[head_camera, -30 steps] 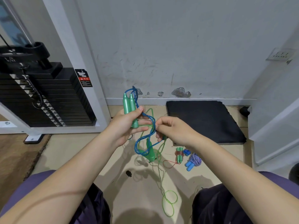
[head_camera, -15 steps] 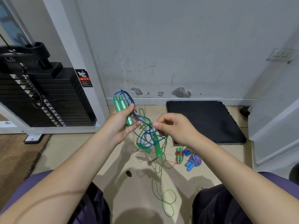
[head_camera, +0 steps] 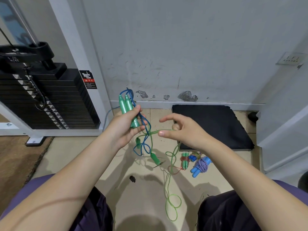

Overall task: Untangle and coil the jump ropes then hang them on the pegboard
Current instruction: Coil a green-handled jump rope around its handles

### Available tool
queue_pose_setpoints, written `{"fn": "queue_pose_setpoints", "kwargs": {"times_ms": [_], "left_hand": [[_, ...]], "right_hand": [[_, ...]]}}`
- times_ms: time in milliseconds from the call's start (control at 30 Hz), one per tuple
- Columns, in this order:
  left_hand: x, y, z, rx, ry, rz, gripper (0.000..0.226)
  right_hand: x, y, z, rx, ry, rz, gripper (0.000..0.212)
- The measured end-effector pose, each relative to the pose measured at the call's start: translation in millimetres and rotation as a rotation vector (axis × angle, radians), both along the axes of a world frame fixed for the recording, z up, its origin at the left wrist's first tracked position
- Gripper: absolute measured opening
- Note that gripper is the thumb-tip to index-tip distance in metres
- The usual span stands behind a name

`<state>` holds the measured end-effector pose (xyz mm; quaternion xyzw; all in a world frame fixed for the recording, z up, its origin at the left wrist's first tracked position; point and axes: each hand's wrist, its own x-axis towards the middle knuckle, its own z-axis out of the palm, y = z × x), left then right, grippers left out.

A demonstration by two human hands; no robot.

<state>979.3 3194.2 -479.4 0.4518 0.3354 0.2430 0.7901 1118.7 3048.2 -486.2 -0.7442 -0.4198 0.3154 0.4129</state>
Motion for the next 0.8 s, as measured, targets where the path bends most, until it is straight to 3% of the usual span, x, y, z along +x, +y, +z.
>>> {"fn": "queue_pose_setpoints", "kwargs": {"times_ms": [233, 433, 800], "left_hand": [[-2, -9, 7, -0.023, -0.06, -0.135, 0.015], [-1, -13, 5, -0.009, -0.098, -0.229, 0.013], [1, 4, -7, 0.096, 0.059, -0.043, 0.011]], "right_hand": [[-9, 0, 0, -0.045, -0.064, 0.099, 0.023], [-10, 7, -13, -0.064, -0.111, 0.014, 0.027], [-6, 5, -12, -0.12, -0.168, 0.008, 0.014]]}}
